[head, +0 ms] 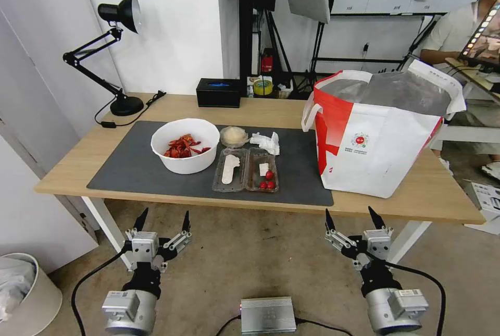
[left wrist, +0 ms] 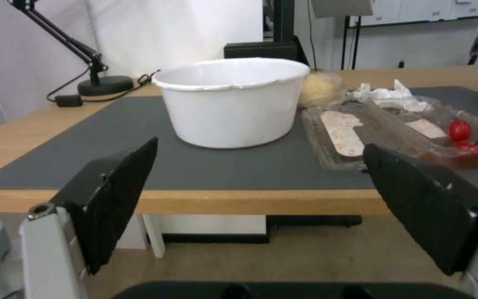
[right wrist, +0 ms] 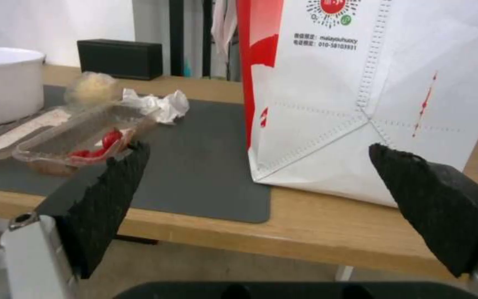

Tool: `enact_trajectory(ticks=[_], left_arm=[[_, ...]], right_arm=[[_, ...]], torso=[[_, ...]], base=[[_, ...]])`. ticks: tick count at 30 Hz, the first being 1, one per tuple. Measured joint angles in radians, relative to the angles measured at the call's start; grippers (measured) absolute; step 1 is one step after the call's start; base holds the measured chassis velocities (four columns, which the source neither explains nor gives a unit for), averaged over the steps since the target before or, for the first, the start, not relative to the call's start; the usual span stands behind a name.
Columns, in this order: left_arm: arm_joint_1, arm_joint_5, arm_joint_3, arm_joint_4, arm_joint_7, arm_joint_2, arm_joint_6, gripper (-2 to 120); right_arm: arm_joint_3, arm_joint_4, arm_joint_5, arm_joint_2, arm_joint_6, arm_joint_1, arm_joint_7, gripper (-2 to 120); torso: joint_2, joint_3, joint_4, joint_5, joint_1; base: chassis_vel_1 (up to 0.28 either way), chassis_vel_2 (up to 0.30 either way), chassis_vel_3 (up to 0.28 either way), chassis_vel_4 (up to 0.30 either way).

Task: Pick up the trash from the table and place it into the takeout bag.

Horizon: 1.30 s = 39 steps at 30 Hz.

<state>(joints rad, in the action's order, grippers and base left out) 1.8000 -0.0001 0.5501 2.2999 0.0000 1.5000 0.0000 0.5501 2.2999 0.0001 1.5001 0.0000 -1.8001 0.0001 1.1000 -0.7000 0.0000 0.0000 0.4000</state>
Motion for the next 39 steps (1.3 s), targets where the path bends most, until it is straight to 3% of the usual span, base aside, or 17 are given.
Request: enact_trajectory(ticks=[12, 16, 18, 23, 26, 27, 30, 32, 33, 36, 39], left_arm=[[0.000, 0.000, 0.000, 0.000, 0.000, 0.000, 0.000, 100], [-0.042, -0.044, -0.018, 0.000, -0.026, 0.004, 0.005, 100], [-0.165, -0.168, -0.074, 0.000, -0.097, 0.019, 0.024, 100], [-0.207, -0.247, -0.085, 0.001, -0.113, 0.014, 0.012, 100], [-0.208, -0.294, -0.079, -0.003, -0.106, -0.006, 0.017, 100], [-0.208, -0.294, -0.079, -0.003, -0.106, -0.006, 0.017, 100], [-0.197, -0.379, -0.088, -0.011, -0.112, -0.013, 0.106, 100], [-0.192, -0.421, -0.093, -0.011, -0.119, -0.017, 0.137, 100], [-0.187, -0.476, -0.094, -0.006, -0.137, -0.025, 0.179, 100], [-0.184, -0.557, -0.100, 0.007, -0.164, -0.032, 0.229, 100], [-0.185, -0.629, -0.104, 0.019, -0.189, -0.032, 0.267, 100]], right_arm=[[0.000, 0.000, 0.000, 0.000, 0.000, 0.000, 0.000, 100], [-0.001, 0.000, 0.006, -0.009, -0.003, 0.006, 0.000, 100], [-0.007, 0.000, 0.059, -0.086, -0.039, 0.064, 0.000, 100], [-0.014, -0.002, 0.130, -0.186, -0.087, 0.141, 0.003, 100], [-0.024, -0.006, 0.220, -0.315, -0.149, 0.239, 0.005, 100], [-0.024, -0.006, 0.220, -0.315, -0.149, 0.239, 0.005, 100], [-0.044, -0.019, 0.290, -0.429, -0.205, 0.329, 0.007, 100], [-0.068, -0.035, 0.296, -0.453, -0.228, 0.341, 0.003, 100], [-0.076, -0.047, 0.302, -0.478, -0.248, 0.340, 0.002, 100], [-0.061, -0.053, 0.318, -0.516, -0.265, 0.339, 0.002, 100], [-0.043, -0.054, 0.357, -0.548, -0.281, 0.345, 0.006, 100]], torso=[[0.000, 0.000, 0.0000, 0.0000, 0.000], [0.000, 0.000, 0.0003, 0.0002, 0.000], [0.000, 0.000, -0.0003, 0.0000, 0.000], [0.000, 0.000, 0.0000, 0.0003, 0.000], [0.000, 0.000, 0.0002, 0.0002, 0.000], [0.000, 0.000, 0.0002, 0.0002, 0.000], [0.000, 0.000, -0.0001, -0.0005, 0.000], [0.000, 0.000, 0.0010, -0.0001, 0.000], [0.000, 0.000, 0.0001, 0.0013, 0.000], [0.000, 0.000, -0.0003, -0.0004, 0.000], [0.000, 0.000, -0.0001, 0.0003, 0.000]], base=[[0.000, 0.000, 0.000, 0.000], [0.000, 0.000, 0.000, 0.000], [0.000, 0.000, 0.000, 0.000], [0.000, 0.000, 0.000, 0.000], [0.000, 0.000, 0.000, 0.000], [0.000, 0.000, 0.000, 0.000], [0.000, 0.000, 0.000, 0.000], [0.000, 0.000, 0.000, 0.000], [0.000, 0.000, 0.000, 0.000], [0.000, 0.000, 0.000, 0.000], [0.000, 0.000, 0.000, 0.000]])
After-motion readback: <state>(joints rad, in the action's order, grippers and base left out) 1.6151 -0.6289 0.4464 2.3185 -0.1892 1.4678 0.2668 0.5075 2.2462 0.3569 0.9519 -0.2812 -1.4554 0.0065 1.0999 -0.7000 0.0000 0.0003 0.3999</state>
